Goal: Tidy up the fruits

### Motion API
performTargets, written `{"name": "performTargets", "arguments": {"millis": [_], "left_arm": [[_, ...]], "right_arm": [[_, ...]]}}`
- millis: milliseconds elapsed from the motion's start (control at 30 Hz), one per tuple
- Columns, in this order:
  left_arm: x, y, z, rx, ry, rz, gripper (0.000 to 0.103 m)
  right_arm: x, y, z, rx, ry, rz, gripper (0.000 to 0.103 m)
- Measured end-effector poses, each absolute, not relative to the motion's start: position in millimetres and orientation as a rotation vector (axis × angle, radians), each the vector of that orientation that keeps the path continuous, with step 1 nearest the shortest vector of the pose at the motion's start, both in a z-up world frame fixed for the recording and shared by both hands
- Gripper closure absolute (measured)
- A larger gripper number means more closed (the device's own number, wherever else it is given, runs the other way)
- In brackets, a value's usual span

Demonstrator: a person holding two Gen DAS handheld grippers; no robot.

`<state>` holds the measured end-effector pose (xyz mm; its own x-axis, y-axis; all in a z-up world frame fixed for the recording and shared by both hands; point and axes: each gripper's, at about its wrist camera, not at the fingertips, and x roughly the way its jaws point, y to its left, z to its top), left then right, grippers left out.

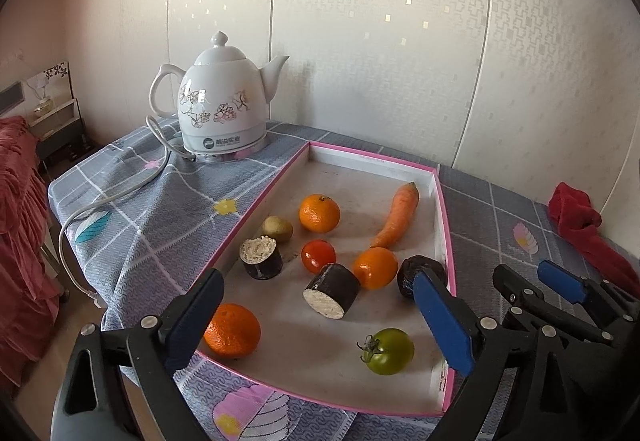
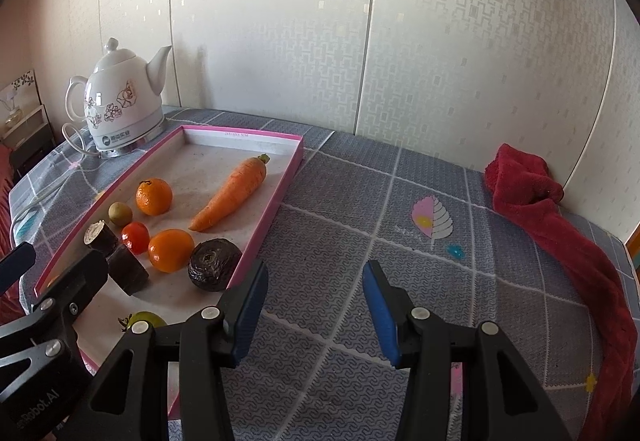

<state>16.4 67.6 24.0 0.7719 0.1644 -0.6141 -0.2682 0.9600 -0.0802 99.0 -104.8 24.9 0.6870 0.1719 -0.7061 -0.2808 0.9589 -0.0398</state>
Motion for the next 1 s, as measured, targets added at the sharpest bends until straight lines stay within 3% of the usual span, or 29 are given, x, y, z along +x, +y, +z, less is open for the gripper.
{"name": "performTargets", "arguments": {"millis": [467,1000], "left_arm": [[15.9,70.0,25.5,-0.168,0.638,0.250,0.001],[17.0,71.1,24.9,-0.172,0.644,0.261,0.000]], "right_arm": [[99.3,-103.4,23.3,-0.155,0.778,0.256,0.053],[99.0,-102.9,23.6,-0.163,0.777,0.254,0.053]]}}
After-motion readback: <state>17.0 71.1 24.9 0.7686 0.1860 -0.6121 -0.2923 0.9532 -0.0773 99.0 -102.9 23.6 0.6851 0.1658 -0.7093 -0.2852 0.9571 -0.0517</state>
